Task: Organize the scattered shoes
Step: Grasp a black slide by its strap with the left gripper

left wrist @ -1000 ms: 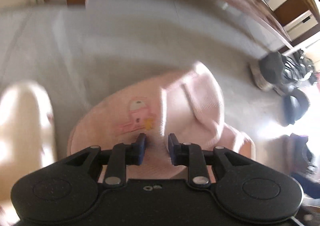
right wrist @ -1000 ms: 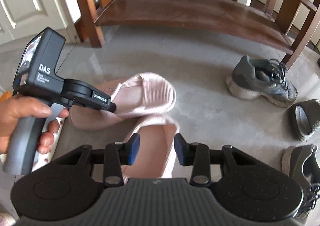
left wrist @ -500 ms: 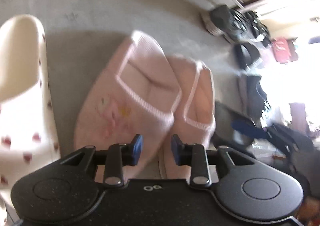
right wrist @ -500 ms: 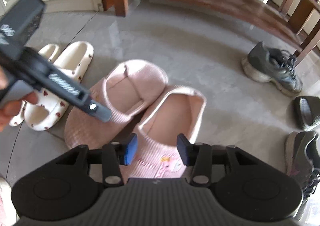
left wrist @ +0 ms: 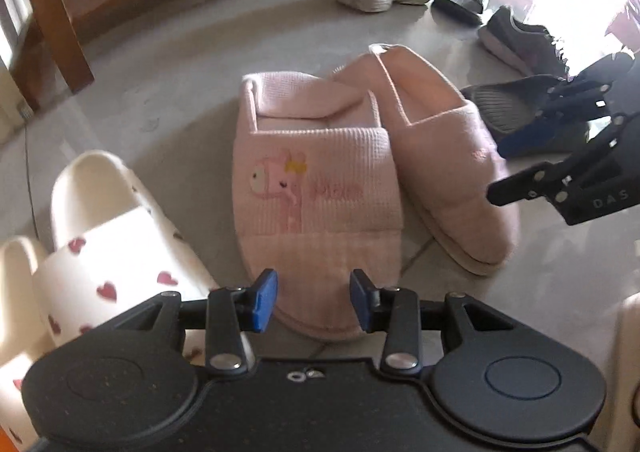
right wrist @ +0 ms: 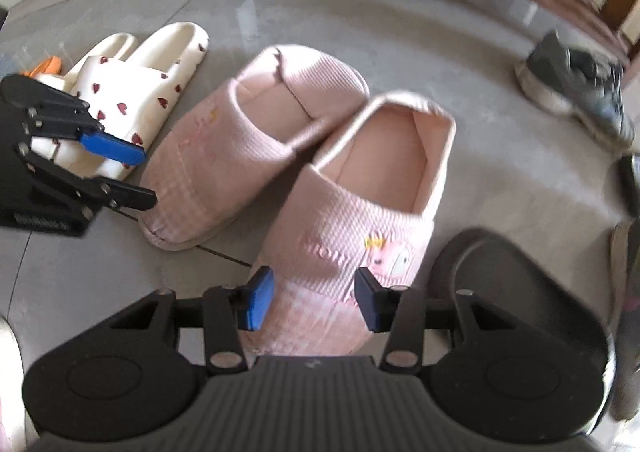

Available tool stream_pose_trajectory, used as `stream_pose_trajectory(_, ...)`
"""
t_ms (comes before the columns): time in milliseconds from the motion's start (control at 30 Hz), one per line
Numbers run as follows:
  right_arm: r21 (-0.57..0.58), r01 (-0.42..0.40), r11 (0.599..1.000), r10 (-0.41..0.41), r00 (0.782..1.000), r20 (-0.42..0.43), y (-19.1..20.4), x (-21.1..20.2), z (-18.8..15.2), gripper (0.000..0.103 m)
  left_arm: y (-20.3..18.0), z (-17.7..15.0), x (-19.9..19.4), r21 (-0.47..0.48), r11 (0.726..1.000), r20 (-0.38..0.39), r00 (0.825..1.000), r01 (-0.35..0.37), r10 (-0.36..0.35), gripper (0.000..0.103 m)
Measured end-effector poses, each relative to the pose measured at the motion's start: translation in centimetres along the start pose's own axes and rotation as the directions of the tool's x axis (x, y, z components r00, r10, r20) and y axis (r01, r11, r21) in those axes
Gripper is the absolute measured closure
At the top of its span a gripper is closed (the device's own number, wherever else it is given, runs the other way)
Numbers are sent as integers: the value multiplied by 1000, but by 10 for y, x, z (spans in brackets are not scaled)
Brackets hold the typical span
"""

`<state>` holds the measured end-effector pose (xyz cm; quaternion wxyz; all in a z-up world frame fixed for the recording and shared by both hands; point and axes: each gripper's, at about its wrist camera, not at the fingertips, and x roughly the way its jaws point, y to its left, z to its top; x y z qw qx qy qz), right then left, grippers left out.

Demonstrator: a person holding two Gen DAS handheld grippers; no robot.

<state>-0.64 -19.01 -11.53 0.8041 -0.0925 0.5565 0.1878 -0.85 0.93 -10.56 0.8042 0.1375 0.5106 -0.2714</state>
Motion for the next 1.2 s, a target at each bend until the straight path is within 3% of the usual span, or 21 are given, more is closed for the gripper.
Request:
stream_pose_trajectory(200, 60, -43, 997, 42, 999, 7, -18, 18, 2, 54, -11, 22, 14, 12, 999, 24, 999, 49, -49, 62)
stream_pose_trajectory(367, 64, -16, 998, 14, 999, 37, -32, 29, 11, 54, -23, 49, 30, 66, 996, 80, 995, 60, -65, 61)
stream_pose_trajectory(533, 131, 23, 991, -34, 996, 86, -67, 38, 27, 53, -29, 61, 25, 68, 996, 75, 995, 65, -70, 61)
stream_pose_trajectory(667, 191, -4, 982, -29, 985, 170, -87, 19, 29, 53, -33, 70, 21, 70, 995, 70, 995, 70, -74, 60)
stream_pose_trajectory(833, 224, 1, 975, -59, 966, 253, -107, -23, -2, 52, -43, 82, 15, 106, 991, 57, 994, 85, -91, 59)
stream_pose_trajectory(967, 421, 26, 907, -165, 940, 298, -150, -62, -56, 49, -68, 98, 3, 238, 962, 48, 988, 132, -147, 59)
stream_pose_trajectory(1067, 515, 26, 857, -201, 937, 286, -175, -83, -97, 48, -87, 115, -6, 328, 930, 61, 978, 168, -198, 56)
stream_pose_trajectory(1200, 513, 108, 852, -242, 949, 201, -195, -98, -144, 44, -121, 137, -6, 423, 887, 75, 968, 187, -240, 54)
